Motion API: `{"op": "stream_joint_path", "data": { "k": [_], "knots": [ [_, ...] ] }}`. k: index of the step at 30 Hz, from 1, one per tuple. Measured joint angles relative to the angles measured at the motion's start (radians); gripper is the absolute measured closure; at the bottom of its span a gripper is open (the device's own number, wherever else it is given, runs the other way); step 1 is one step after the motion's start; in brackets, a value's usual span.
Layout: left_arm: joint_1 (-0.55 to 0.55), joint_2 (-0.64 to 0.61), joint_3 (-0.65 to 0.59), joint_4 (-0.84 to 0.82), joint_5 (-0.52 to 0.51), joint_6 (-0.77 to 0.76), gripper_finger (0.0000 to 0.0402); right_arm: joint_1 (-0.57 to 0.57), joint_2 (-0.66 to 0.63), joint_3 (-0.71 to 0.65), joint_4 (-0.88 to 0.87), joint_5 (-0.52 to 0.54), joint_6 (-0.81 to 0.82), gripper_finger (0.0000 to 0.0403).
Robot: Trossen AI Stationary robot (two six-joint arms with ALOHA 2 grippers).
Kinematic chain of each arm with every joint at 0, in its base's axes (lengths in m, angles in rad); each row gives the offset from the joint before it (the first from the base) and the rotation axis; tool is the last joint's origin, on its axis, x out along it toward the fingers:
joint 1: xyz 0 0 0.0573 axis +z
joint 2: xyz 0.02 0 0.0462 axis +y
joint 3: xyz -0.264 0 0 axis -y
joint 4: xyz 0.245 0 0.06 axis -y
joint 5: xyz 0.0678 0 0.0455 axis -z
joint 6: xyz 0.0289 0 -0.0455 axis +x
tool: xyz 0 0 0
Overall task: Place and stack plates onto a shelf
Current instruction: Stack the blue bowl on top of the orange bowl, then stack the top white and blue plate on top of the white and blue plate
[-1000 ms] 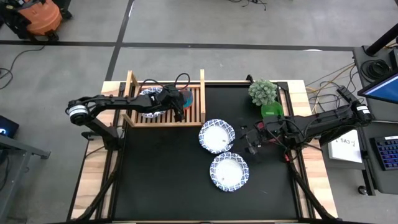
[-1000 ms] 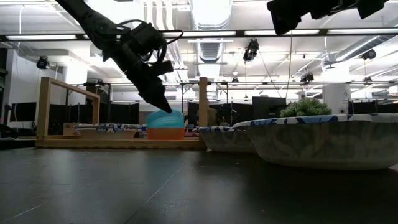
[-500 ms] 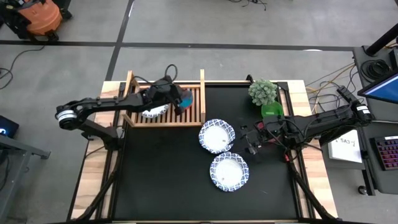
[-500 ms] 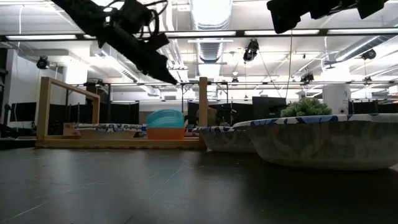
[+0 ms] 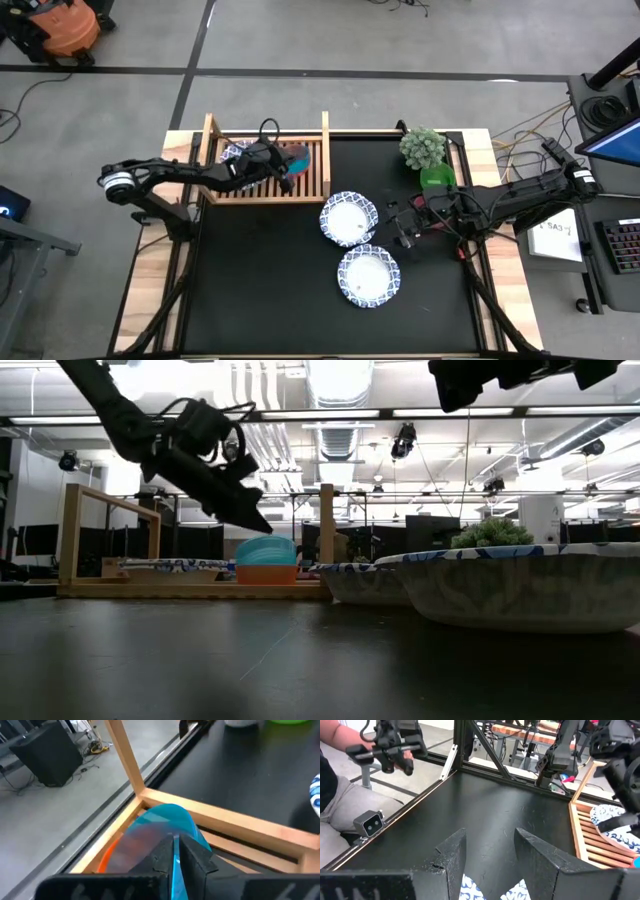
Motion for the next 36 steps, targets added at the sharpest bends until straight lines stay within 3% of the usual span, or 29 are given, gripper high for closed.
{"op": "stream_joint_path", "data": {
  "k": [5, 16, 26, 31, 36],
  "knots": [
    [-0.002, 0.047, 0.009, -0.016, 0.001, -0.007, 0.0401, 0.0, 0.0, 0.0, 0.008, 0.0, 0.0, 0.0248],
    [-0.016, 0.029, 0.095, -0.071, 0.004, -0.015, 0.0401, 0.0, 0.0, 0.0, 0.008, 0.0, 0.0, 0.0248],
    [-0.149, -0.192, 0.17, -0.339, 0.037, -0.071, 0.0402, 0.0, 0.0, 0.0, 0.027, 0.009, -0.001, 0.0248],
    [-0.259, -0.331, 0.182, -0.509, 0.037, -0.171, 0.0402, 0.0, 0.002, 0.0, 0.046, 0.143, 0.05, 0.0248],
    [-0.406, -0.399, 0.173, -0.567, 0.037, -0.267, 0.0401, 0.0, 0.013, 0.0, 0.048, 0.297, 0.109, 0.0248]
  ]
}}
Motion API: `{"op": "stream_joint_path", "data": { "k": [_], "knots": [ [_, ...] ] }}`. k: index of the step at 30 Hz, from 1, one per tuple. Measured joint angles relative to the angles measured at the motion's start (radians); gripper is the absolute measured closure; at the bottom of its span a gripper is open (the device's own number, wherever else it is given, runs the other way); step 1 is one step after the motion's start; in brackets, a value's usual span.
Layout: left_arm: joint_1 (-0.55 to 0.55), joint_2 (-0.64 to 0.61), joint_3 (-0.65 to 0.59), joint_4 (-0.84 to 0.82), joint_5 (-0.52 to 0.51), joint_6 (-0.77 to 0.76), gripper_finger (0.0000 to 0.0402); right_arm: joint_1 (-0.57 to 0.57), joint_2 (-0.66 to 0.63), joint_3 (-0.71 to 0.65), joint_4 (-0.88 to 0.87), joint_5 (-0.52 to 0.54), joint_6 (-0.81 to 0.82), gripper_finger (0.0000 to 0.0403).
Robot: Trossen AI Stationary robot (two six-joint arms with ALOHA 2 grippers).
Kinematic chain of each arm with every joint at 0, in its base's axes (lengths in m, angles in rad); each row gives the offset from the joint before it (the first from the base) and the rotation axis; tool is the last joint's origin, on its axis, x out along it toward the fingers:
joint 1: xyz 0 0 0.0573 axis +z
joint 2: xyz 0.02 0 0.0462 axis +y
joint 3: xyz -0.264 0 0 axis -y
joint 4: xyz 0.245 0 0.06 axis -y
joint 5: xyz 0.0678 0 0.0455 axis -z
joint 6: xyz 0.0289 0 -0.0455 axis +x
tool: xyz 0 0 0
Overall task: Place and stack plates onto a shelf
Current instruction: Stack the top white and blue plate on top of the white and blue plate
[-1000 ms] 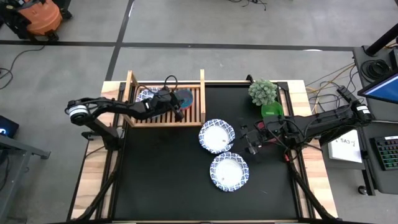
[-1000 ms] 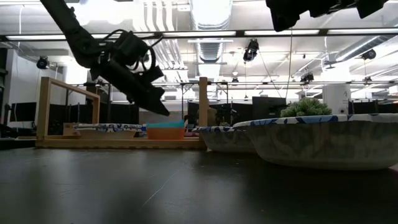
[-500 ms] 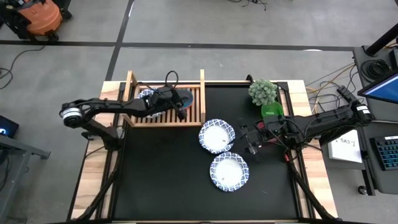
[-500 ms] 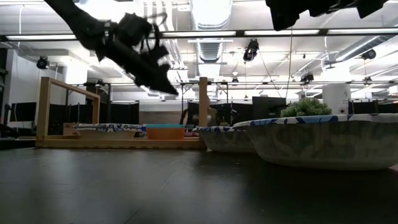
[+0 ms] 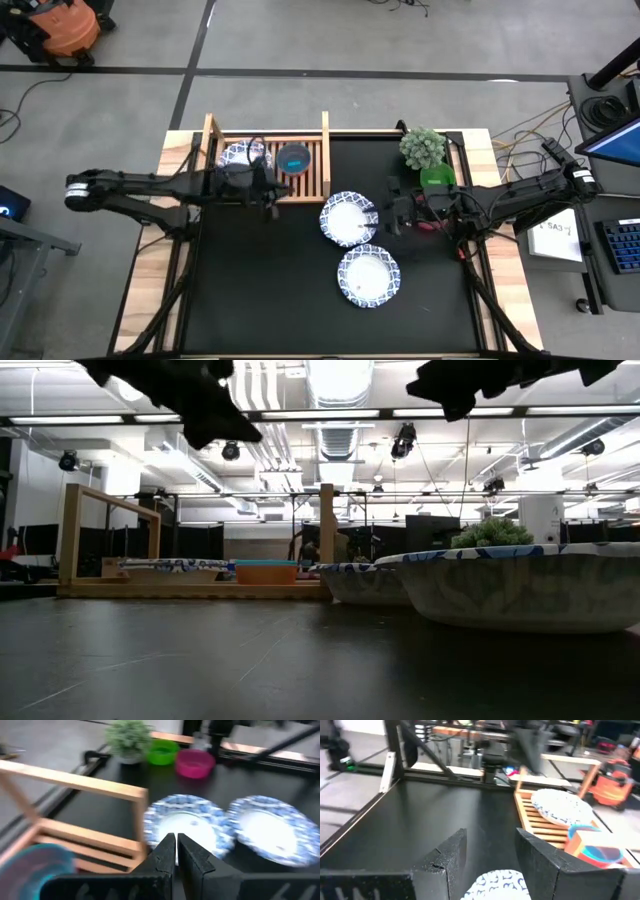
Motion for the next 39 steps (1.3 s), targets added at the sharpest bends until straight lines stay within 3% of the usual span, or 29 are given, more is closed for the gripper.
{"op": "stream_joint_path", "data": {
  "k": [9, 13, 22, 28, 34, 39],
  "knots": [
    [-0.23, 0.07, -0.002, 0.1, 0.0, -0.003, 0.0401, 0.034, 0.003, -0.001, -0.001, 0.018, 0.184, 0.0248],
    [-0.277, 0.133, -0.002, 0.168, 0.001, 0.016, 0.0401, 0.098, 0.006, -0.021, 0.006, 0.015, 0.153, 0.0248],
    [-0.283, 0.334, 0.082, 0.208, 0.0, 0.028, 0.0391, 0.158, -0.048, -0.086, 0.092, 0.014, 0.029, 0.0248],
    [-0.282, 0.488, 0.201, 0.107, -0.008, 0.071, 0.0341, 0.158, -0.091, -0.111, 0.087, -0.07, 0.006, 0.0248],
    [-0.279, 0.63, 0.305, 0.03, -0.01, 0.173, 0.0286, 0.158, -0.111, -0.142, 0.087, -0.07, -0.007, 0.0248],
    [-0.255, 0.729, 0.382, 0.019, -0.034, 0.261, 0.0265, 0.158, -0.114, -0.148, 0.087, -0.072, -0.005, 0.0248]
  ]
}}
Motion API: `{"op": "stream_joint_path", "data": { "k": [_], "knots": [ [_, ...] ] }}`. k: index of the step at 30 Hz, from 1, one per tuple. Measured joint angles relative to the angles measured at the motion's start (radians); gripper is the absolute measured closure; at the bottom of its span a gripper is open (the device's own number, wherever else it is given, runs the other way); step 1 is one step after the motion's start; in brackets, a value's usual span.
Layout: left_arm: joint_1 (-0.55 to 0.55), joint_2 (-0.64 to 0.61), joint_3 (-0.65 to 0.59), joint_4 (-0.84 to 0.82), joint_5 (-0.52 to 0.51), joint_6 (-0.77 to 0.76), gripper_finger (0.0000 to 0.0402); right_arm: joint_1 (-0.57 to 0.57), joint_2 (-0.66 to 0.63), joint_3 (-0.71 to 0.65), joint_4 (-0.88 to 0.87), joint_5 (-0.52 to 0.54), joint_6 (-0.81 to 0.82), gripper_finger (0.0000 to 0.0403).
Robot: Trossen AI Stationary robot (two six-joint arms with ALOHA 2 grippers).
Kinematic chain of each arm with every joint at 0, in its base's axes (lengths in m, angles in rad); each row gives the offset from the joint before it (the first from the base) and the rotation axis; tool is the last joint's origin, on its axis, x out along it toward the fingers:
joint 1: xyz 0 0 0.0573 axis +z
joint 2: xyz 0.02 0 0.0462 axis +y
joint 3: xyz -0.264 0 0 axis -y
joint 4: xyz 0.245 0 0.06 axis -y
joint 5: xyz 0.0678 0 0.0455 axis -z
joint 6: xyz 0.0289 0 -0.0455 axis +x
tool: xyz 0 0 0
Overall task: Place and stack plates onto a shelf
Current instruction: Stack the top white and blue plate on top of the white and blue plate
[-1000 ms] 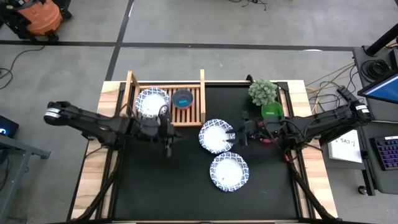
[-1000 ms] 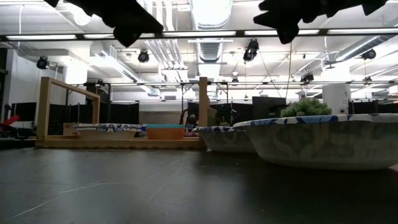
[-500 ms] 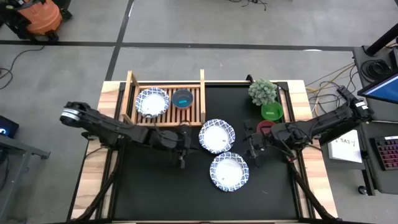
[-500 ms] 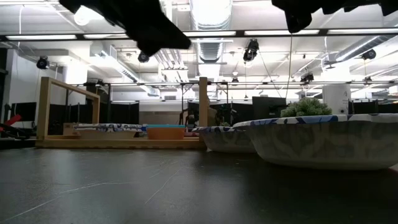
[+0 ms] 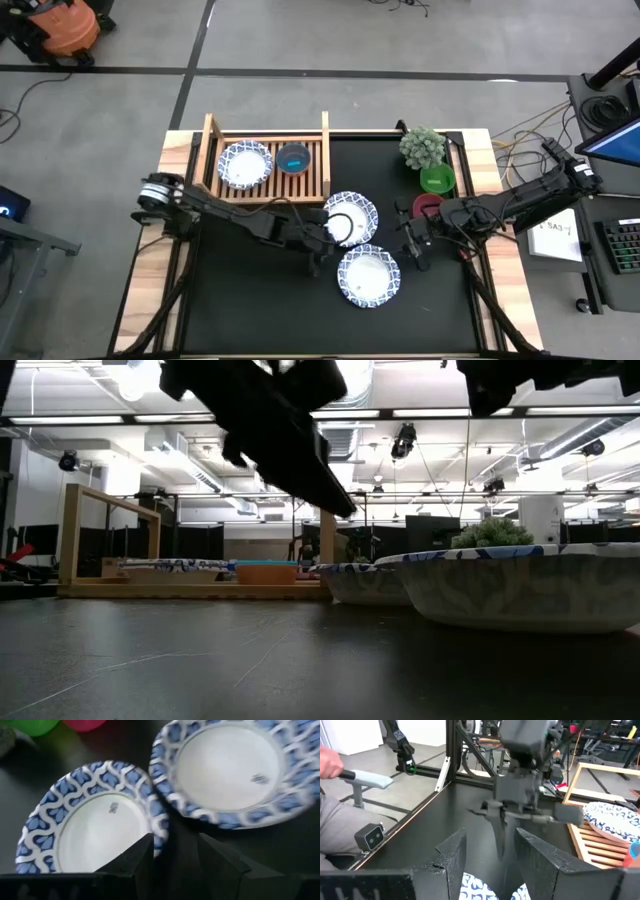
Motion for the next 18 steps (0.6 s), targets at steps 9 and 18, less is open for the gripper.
{"op": "stream_joint_path", "data": {
  "k": [9, 18],
  "knots": [
    [0.064, 0.059, 0.002, -0.021, 0.004, 0.046, 0.0271, 0.002, 0.0, -0.001, 0.0, -0.024, 0.016, 0.0248],
    [0.08, 0.072, -0.012, -0.016, 0.033, 0.048, 0.029, 0.002, 0.0, -0.002, 0.0, -0.024, 0.018, 0.0248]
  ]
}}
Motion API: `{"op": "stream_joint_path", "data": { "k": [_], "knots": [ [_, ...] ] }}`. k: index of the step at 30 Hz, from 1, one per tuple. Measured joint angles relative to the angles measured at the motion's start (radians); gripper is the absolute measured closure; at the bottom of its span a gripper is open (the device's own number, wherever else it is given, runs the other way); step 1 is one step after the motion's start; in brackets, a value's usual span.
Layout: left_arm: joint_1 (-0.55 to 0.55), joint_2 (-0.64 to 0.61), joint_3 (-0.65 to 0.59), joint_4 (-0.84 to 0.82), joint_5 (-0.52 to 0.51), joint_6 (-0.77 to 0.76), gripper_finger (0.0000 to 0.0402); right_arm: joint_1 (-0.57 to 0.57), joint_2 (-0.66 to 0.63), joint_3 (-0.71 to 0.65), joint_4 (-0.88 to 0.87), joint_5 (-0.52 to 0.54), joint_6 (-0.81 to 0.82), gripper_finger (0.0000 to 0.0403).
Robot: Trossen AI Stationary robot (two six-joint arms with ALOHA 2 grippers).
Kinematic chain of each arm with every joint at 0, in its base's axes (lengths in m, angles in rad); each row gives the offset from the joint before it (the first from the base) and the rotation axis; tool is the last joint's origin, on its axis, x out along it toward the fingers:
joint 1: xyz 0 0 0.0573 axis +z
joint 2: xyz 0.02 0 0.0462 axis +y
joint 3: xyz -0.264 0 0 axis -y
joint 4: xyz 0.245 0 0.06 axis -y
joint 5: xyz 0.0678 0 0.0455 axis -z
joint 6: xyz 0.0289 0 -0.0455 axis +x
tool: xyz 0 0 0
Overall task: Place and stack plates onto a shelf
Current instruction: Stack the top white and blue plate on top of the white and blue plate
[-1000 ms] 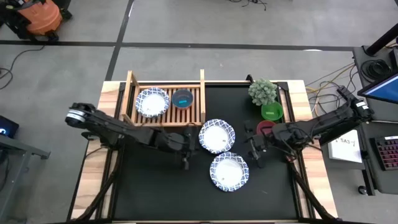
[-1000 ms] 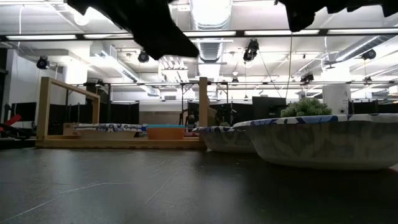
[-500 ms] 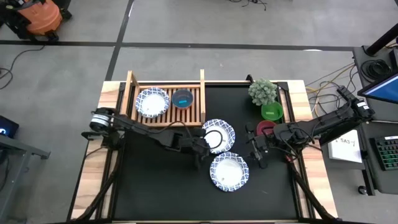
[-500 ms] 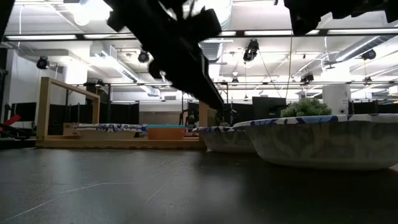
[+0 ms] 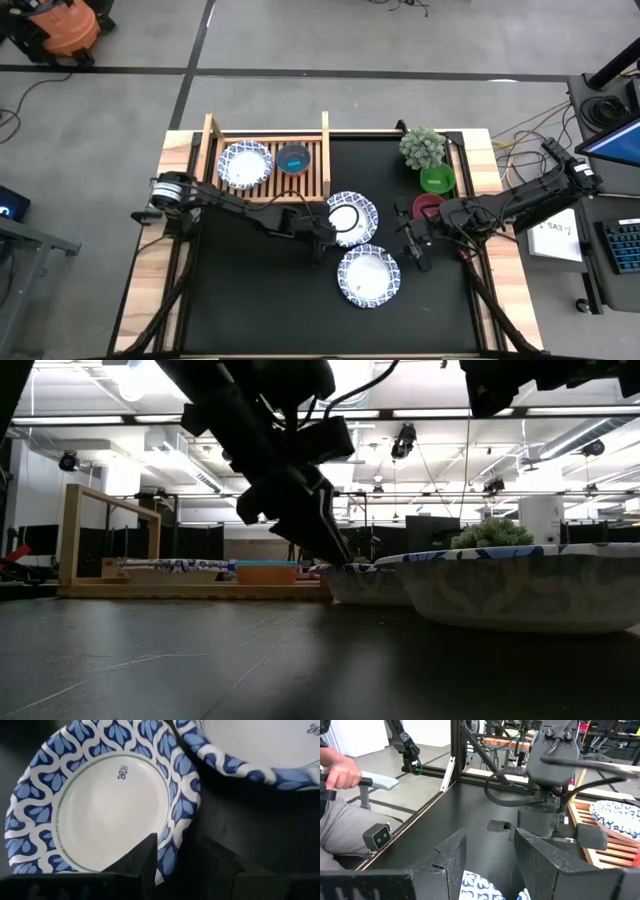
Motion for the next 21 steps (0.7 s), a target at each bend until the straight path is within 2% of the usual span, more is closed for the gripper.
{"op": "stream_joint_path", "data": {
  "k": [8, 11, 16, 21],
  "knots": [
    [0.002, 0.054, -0.001, 0.013, 0.0, 0.021, 0.031, 0.0, 0.0, 0.0, 0.0, 0.0, 0.01, 0.0248],
    [0.002, 0.055, -0.001, 0.016, 0.0, 0.024, 0.0331, 0.0, 0.0, 0.0, 0.0, 0.0, 0.012, 0.0248],
    [0.001, 0.043, -0.001, 0.013, -0.001, 0.027, 0.0388, 0.0, 0.0, 0.0, 0.0, 0.001, 0.011, 0.0248],
    [-0.004, 0.018, -0.001, 0.001, -0.002, 0.024, 0.0397, 0.0, 0.0, 0.0, 0.0, 0.001, 0.01, 0.0248]
  ]
}}
